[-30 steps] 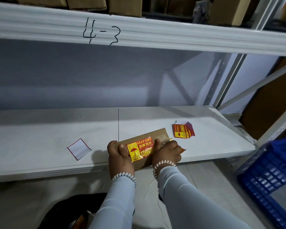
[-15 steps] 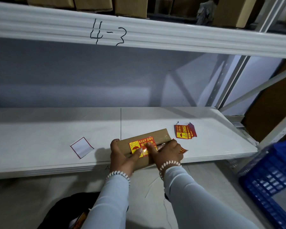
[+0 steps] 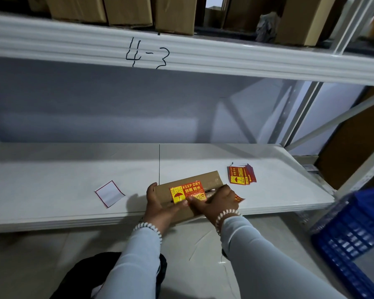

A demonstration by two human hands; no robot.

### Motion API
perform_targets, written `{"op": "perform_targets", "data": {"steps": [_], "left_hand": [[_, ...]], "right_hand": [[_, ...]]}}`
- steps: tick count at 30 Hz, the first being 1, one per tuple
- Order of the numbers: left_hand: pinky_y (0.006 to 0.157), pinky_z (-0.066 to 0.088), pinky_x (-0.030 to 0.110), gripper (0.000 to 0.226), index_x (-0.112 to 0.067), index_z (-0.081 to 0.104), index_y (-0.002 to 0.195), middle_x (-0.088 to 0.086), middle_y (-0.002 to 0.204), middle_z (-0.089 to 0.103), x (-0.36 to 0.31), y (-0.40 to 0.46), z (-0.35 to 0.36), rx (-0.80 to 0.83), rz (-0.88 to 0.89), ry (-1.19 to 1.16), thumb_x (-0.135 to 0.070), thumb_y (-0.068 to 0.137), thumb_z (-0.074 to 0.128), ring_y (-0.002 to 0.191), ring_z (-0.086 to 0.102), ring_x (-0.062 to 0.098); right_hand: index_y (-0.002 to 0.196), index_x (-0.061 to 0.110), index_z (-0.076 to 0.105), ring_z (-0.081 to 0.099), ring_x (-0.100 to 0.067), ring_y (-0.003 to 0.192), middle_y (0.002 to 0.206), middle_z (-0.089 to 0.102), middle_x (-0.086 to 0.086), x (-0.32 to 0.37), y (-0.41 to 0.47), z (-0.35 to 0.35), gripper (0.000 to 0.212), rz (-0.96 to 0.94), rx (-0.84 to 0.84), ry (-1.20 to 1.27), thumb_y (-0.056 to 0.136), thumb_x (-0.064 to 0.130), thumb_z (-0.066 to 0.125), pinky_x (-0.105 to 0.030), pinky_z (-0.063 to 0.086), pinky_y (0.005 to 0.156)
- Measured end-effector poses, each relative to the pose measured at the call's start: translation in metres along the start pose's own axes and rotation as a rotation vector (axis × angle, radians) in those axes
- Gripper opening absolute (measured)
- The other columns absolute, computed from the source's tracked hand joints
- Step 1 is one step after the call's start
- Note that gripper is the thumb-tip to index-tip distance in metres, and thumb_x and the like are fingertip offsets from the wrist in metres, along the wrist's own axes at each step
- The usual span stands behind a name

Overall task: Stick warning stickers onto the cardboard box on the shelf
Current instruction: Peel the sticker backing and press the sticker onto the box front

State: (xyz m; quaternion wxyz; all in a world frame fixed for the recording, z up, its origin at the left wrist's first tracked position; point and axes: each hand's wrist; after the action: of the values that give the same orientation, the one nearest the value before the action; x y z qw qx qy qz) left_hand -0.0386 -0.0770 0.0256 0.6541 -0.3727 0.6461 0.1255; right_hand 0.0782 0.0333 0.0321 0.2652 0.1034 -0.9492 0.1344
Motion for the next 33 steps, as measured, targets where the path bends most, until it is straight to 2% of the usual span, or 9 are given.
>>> {"op": "perform_targets", "data": {"steps": [4, 10, 13, 15, 19, 23, 26, 30, 33], "left_hand": [[0.1, 0.041, 0.038, 0.104, -0.032, 0.012, 0.149, 0.006, 0.148, 0.04, -0.001, 0.001, 0.004, -0.023, -0.035, 0.029, -0.009, 0.075, 0.081, 0.131, 0.043, 0.029], [0.093, 0.049, 0.048, 0.081, -0.041, 0.023, 0.145, -0.005, 0.118, 0.049, -0.006, -0.001, -0.004, 0.031, -0.084, -0.104, -0.014, 0.086, 0.071, 0.102, 0.051, 0.022], [0.087, 0.052, 0.053, 0.023, -0.047, 0.055, 0.112, -0.005, 0.109, 0.063, -0.007, -0.004, -0.003, -0.067, -0.109, -0.321, -0.036, 0.092, 0.057, 0.09, 0.062, 0.022], [0.092, 0.051, 0.057, 0.014, -0.048, 0.063, 0.089, -0.002, 0.107, 0.067, -0.008, -0.002, -0.004, -0.165, -0.048, -0.352, -0.053, 0.086, 0.051, 0.097, 0.065, 0.029], [0.095, 0.051, 0.055, 0.024, -0.049, 0.063, 0.095, -0.005, 0.113, 0.067, -0.006, 0.008, -0.004, -0.211, 0.094, -0.293, -0.06, 0.076, 0.053, 0.107, 0.064, 0.028], [0.1, 0.049, 0.052, 0.025, -0.063, 0.057, 0.099, -0.008, 0.132, 0.061, 0.008, 0.02, -0.005, -0.171, 0.089, -0.264, -0.052, 0.077, 0.057, 0.118, 0.061, 0.026], [0.102, 0.047, 0.05, 0.031, -0.07, 0.051, 0.101, -0.009, 0.138, 0.058, 0.017, 0.031, -0.006, -0.186, 0.09, -0.228, -0.053, 0.076, 0.058, 0.122, 0.059, 0.025], [0.112, 0.038, 0.043, 0.04, -0.045, 0.05, 0.133, 0.0, 0.146, 0.051, 0.002, 0.026, -0.005, -0.254, 0.063, -0.045, -0.029, 0.097, 0.051, 0.13, 0.051, 0.029], [0.115, 0.029, 0.033, 0.045, -0.037, 0.049, 0.139, -0.006, 0.154, 0.041, 0.013, 0.034, -0.006, -0.24, 0.054, 0.085, -0.016, 0.1, 0.045, 0.139, 0.042, 0.024]], "right_hand": [[0.139, 0.012, 0.024, 0.04, -0.036, 0.131, 0.143, 0.037, -0.013, 0.004, 0.0, 0.002, 0.116, 0.058, -0.001, 0.088, 0.053, 0.071, 0.074, -0.053, 0.038, 0.107], [0.122, 0.016, 0.038, 0.052, -0.037, 0.118, 0.13, 0.05, -0.011, -0.004, 0.011, -0.001, 0.072, 0.057, -0.001, 0.313, 0.071, 0.056, 0.069, -0.053, 0.043, 0.102], [0.103, 0.02, 0.044, 0.058, -0.035, 0.107, 0.116, 0.061, -0.01, -0.01, 0.015, -0.003, 0.036, 0.063, -0.061, 0.473, 0.086, 0.05, 0.053, -0.05, 0.045, 0.099], [0.098, 0.021, 0.045, 0.058, -0.031, 0.102, 0.11, 0.063, -0.009, -0.011, 0.018, -0.002, 0.023, 0.059, -0.057, 0.603, 0.093, 0.044, 0.044, -0.046, 0.045, 0.098], [0.1, 0.024, 0.046, 0.056, -0.028, 0.099, 0.106, 0.061, -0.008, -0.008, 0.023, 0.001, 0.024, 0.05, -0.091, 0.684, 0.097, 0.046, 0.036, -0.039, 0.043, 0.092], [0.113, 0.02, 0.055, 0.054, -0.035, 0.113, 0.121, 0.06, -0.012, -0.009, 0.029, 0.011, 0.047, 0.133, -0.107, 0.576, 0.094, 0.054, 0.03, -0.052, 0.04, 0.103], [0.125, 0.02, 0.053, 0.047, -0.037, 0.123, 0.132, 0.054, -0.014, -0.008, 0.031, 0.014, 0.052, 0.137, -0.088, 0.491, 0.095, 0.053, 0.026, -0.052, 0.034, 0.108], [0.129, 0.008, 0.053, 0.048, -0.035, 0.124, 0.134, 0.055, -0.017, -0.006, 0.035, 0.019, 0.052, 0.126, -0.045, 0.407, 0.1, 0.042, 0.026, -0.041, 0.037, 0.107], [0.14, 0.004, 0.041, 0.044, -0.032, 0.132, 0.143, 0.047, -0.019, -0.009, 0.037, 0.028, 0.055, 0.201, 0.107, 0.481, 0.103, 0.037, 0.017, -0.032, 0.033, 0.111]]}}
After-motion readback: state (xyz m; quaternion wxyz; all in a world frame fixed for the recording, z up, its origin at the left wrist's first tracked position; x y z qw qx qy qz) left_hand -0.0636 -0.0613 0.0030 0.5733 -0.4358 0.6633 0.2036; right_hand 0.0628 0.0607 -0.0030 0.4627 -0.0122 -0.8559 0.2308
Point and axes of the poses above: each hand's wrist, its own y-axis towards the middle knuckle, its own z-axis out of the palm, x = y × z
